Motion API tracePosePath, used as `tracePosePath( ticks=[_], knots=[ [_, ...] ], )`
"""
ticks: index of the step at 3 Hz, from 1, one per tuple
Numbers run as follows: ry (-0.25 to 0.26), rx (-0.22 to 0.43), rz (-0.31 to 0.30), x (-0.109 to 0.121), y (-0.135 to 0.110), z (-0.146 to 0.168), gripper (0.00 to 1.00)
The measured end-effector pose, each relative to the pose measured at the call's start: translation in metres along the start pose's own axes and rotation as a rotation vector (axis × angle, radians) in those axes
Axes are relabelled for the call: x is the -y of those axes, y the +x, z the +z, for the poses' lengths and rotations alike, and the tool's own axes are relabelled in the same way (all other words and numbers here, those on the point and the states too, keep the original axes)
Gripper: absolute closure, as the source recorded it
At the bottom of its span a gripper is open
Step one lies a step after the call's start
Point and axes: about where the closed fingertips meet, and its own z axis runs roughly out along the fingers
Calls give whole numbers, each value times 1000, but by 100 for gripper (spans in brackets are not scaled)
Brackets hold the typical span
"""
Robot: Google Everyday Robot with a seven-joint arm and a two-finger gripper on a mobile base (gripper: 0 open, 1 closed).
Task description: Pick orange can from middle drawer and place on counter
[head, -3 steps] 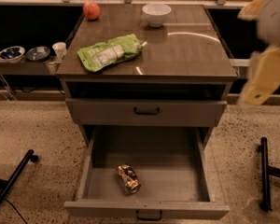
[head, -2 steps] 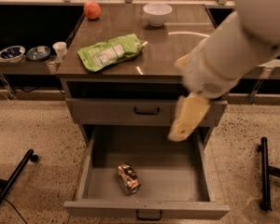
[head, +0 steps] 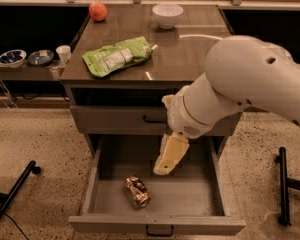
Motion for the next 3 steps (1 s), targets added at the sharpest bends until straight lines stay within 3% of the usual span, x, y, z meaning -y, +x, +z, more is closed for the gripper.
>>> tracePosePath(
  ticks=[1,2,3],
  knots=[
    [-1,78,56,2,4,42,0],
    [-25,172,121,-20,23,105,0],
    [10,183,139,-18,29,118,0]
  ],
)
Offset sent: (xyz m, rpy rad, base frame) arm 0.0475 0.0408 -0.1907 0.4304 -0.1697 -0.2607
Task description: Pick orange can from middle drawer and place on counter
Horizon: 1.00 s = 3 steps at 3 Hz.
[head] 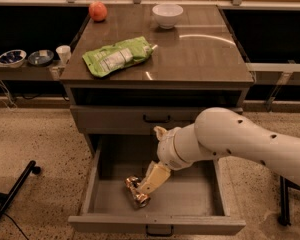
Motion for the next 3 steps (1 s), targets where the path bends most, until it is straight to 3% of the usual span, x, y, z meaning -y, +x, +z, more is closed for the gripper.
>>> tracePosePath(
  ticks=[1,2,3],
  knots=[
    [-7,-5,23,2,7,6,0],
    [41,-19,-27,9,103,46,0],
    [124,31,-77,39,154,81,0]
  ],
)
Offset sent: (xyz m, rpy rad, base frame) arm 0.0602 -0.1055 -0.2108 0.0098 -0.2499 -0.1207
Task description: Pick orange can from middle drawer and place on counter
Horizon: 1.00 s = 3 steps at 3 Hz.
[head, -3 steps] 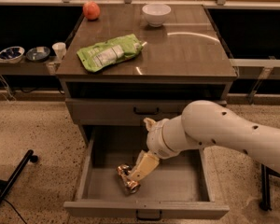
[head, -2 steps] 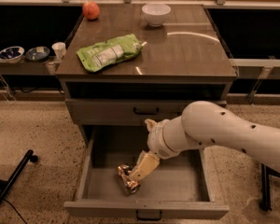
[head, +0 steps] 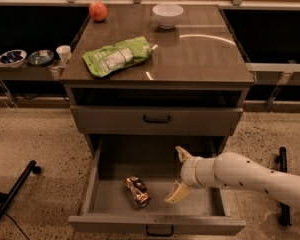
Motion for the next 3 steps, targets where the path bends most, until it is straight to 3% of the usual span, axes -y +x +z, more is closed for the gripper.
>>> tracePosePath(
  ticks=[1,2,3],
  knots=[
    [-44,18,27,-20,15,23,0],
    [-41,16,25,-18,13,21,0],
    [-96,1,43,-26,13,48,0]
  ],
)
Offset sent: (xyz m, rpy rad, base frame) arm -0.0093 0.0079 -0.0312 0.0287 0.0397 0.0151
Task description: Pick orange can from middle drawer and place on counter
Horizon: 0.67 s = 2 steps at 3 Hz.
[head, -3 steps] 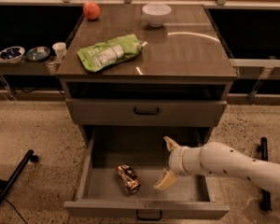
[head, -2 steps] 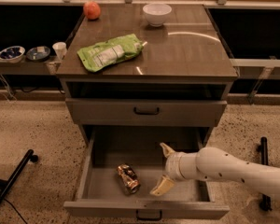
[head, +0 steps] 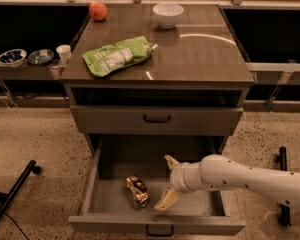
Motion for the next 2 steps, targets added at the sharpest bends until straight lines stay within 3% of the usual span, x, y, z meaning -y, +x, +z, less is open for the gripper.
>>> tracePosePath(
  ticks=[1,2],
  knots=[
    [-76,-26,28,-10,2,46,0],
    [-116,-9,64,-17,10,76,0]
  ],
)
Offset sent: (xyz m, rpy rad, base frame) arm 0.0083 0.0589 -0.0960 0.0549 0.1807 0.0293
